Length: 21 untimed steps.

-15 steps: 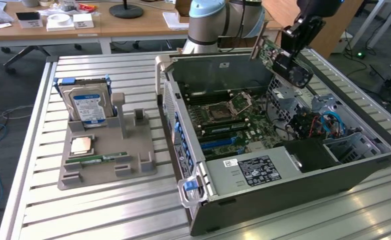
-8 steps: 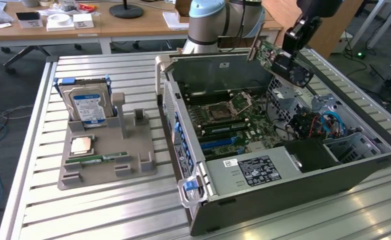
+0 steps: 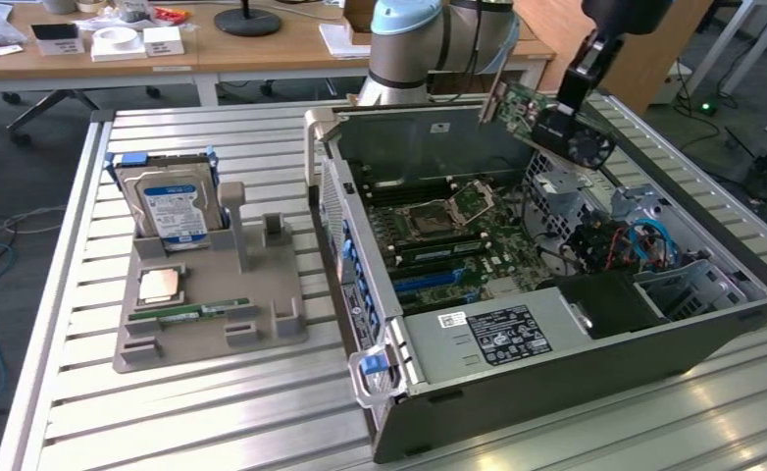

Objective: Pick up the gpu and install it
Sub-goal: 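Insert the gpu into the slot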

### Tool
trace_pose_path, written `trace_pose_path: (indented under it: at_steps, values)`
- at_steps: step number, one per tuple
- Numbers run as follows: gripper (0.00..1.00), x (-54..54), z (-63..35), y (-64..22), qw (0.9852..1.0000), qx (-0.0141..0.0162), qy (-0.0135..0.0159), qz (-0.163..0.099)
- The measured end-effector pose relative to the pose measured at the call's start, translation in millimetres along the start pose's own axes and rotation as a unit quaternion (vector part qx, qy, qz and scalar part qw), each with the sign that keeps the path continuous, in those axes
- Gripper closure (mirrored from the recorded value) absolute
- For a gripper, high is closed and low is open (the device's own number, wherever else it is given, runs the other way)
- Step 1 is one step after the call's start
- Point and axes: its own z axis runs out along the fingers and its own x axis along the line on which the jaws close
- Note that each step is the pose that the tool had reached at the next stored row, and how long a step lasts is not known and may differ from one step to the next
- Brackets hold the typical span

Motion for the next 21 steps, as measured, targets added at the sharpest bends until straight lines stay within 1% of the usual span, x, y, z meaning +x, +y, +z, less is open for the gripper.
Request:
trace_pose_path:
  at_steps: [2,5,8,11,14,16,19,21]
  values:
    - [0.74,0.0,0.1,0.0,0.9998,-0.0004,0.0010,-0.018]
    - [0.74,0.0,0.3,0.0,0.9990,-0.0010,0.0025,-0.044]
    - [0.74,0.0,0.4,0.0,0.9975,-0.0016,0.0042,-0.071]
    - [0.74,0.0,0.6,0.0,0.9953,-0.0021,0.0056,-0.096]
    - [0.74,0.0,0.7,0.0,0.9924,-0.0027,0.0072,-0.123]
    - [0.74,0.0,0.8,-0.1,0.9901,-0.0031,0.0082,-0.140]
    - [0.74,0.0,1.0,-0.1,0.9862,-0.0037,0.0097,-0.165]
    - [0.74,0.0,1.1,-0.1,0.9832,-0.0040,0.0107,-0.182]
